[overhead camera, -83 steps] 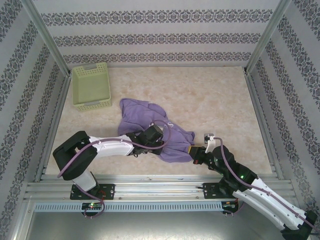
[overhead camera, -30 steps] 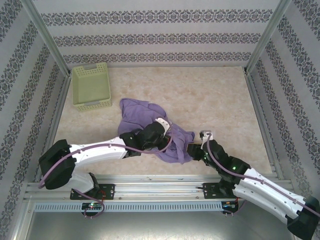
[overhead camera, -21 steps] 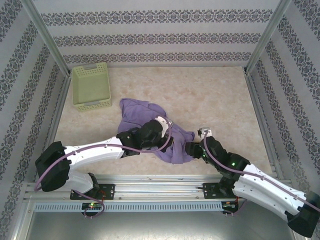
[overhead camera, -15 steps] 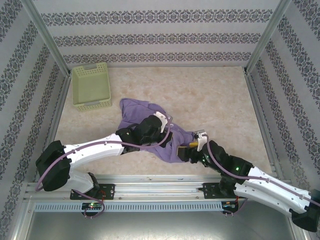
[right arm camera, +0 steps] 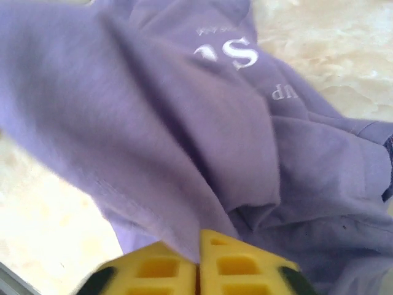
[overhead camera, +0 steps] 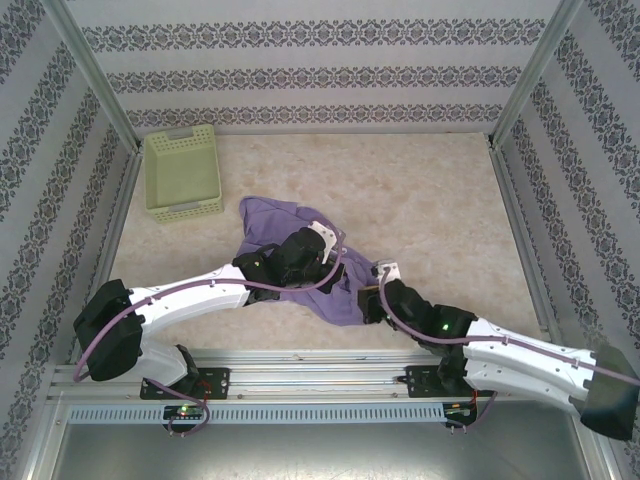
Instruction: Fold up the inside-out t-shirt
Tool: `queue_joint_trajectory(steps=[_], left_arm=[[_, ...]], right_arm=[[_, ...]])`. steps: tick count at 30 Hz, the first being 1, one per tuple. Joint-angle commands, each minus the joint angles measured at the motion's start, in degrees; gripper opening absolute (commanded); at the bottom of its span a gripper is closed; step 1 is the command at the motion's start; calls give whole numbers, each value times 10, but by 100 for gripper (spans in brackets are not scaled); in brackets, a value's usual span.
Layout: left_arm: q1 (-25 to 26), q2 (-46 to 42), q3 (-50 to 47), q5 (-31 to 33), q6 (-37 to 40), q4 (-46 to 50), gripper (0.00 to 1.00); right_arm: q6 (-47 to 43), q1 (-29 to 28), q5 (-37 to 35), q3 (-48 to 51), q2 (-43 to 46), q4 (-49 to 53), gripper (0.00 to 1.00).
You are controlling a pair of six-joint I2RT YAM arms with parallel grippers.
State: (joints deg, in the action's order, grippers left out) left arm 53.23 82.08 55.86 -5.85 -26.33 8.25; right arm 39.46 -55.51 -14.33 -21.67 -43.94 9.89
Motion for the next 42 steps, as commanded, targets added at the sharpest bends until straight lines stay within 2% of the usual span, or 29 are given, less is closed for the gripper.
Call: queue_joint_trajectory(steps=[1, 5, 11, 17, 21, 24, 28, 30, 34, 42], left_arm=[[-9, 3, -9, -27, 34, 18, 0], [-10, -2, -23, -78, 56, 7, 0], [-9, 0, -43, -144, 89, 9, 0], [-4, 40, -52, -192, 109, 14, 0], [15, 83, -41, -193, 127, 40, 0], [29, 93, -44, -207, 130, 38, 0], [42, 78, -56, -201, 125, 28, 0], [42, 73, -62, -185, 121, 20, 0], [42, 73, -61, -156, 122, 12, 0], [42, 94, -55, -171, 98, -42, 0]], right_arm=[[3, 46, 67, 16, 2, -35, 0], [4, 81, 81, 33, -3, -16, 0], [-14, 147, 160, 48, 0, -24, 0], [-22, 182, 122, 28, -9, 28, 0], [-38, 198, 97, -5, -47, 29, 0], [-56, 234, 85, -35, -83, 31, 0], [-86, 306, 140, -73, -115, -2, 0], [-105, 323, 161, -100, -129, -15, 0], [-144, 328, 173, -167, -158, -17, 0], [-141, 330, 218, -214, -169, -46, 0]])
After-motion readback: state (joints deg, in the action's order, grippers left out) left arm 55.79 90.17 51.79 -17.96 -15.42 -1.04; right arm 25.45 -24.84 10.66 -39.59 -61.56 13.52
